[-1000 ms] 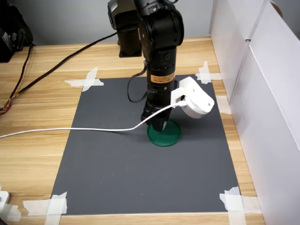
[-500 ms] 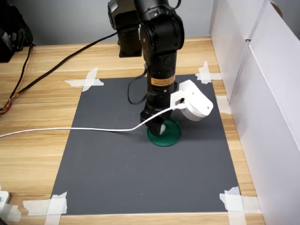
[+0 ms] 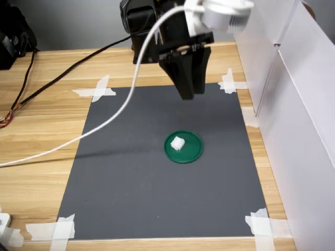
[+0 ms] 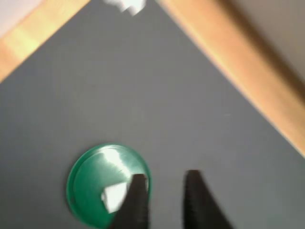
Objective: Grasp a white terminal and put it in the green lid.
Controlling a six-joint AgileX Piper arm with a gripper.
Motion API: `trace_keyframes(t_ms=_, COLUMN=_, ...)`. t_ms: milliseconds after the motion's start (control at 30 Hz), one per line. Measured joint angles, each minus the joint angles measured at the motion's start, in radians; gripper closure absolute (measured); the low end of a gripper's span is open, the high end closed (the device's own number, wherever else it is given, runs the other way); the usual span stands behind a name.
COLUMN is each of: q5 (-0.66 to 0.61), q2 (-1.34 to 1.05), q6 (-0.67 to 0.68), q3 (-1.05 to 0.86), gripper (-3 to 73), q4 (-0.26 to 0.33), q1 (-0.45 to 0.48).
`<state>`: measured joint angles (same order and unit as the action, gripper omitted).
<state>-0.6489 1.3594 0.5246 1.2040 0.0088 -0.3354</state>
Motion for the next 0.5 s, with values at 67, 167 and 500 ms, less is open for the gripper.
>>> trace_keyframes(t_ms=67, q5=0.05, q2=-0.065, q6=-0.047, q3=-0.047, gripper=65.4, q4=0.001, q1=0.029)
trace_keyframes(t_ms=167, q5=0.149, q2=-0.159, q6=-0.137, q3=-0.137, gripper=70.3, q4=0.0, q1=0.081)
trace_keyframes(t_ms=500, q5=0.307, q2=-0.508, q6=-0.357, q3=-0.466, gripper=71.5, q4=-0.002, q1=0.286)
